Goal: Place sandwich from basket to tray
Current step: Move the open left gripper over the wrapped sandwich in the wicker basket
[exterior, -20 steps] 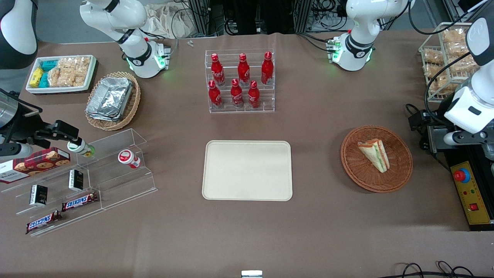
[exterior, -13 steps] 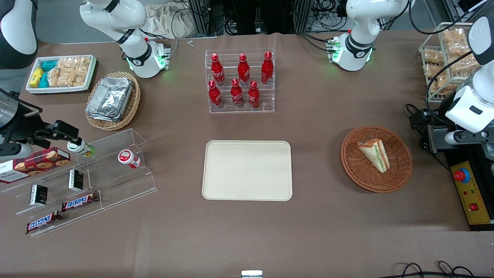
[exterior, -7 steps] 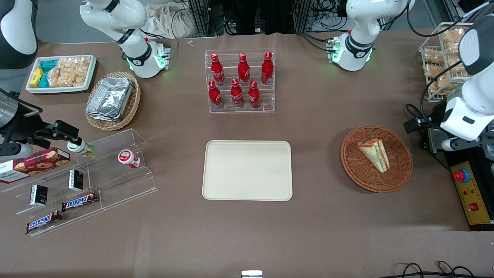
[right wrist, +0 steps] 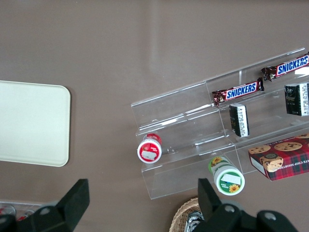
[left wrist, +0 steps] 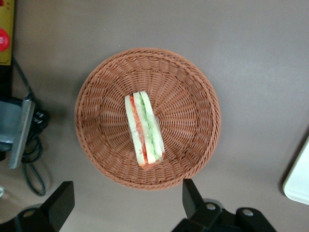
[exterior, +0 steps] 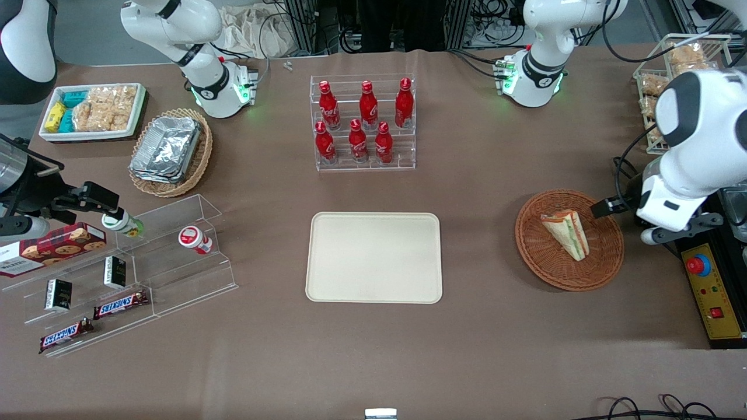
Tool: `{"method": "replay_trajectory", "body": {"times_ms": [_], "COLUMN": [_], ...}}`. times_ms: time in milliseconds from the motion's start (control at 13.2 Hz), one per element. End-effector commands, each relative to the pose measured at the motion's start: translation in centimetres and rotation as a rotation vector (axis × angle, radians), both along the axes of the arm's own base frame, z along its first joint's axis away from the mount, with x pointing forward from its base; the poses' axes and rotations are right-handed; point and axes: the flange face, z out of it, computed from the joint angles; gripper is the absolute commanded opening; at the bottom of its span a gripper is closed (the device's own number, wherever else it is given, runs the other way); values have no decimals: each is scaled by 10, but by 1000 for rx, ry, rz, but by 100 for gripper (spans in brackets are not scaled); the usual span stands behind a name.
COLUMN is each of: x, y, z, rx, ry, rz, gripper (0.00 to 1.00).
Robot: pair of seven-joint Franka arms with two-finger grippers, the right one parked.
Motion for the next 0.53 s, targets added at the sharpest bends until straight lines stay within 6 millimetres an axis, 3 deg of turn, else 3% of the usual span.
{"method": "replay_trajectory", "body": {"times_ms": [0,227,455], "x": [-14,-25,-22], "y": [18,19,22], "z": [-40,-76,-101], "rx": [-6,-14,-55], "ry": [-40,-85,-78], "rz": [45,47,88], "gripper": [99,99,99]}}
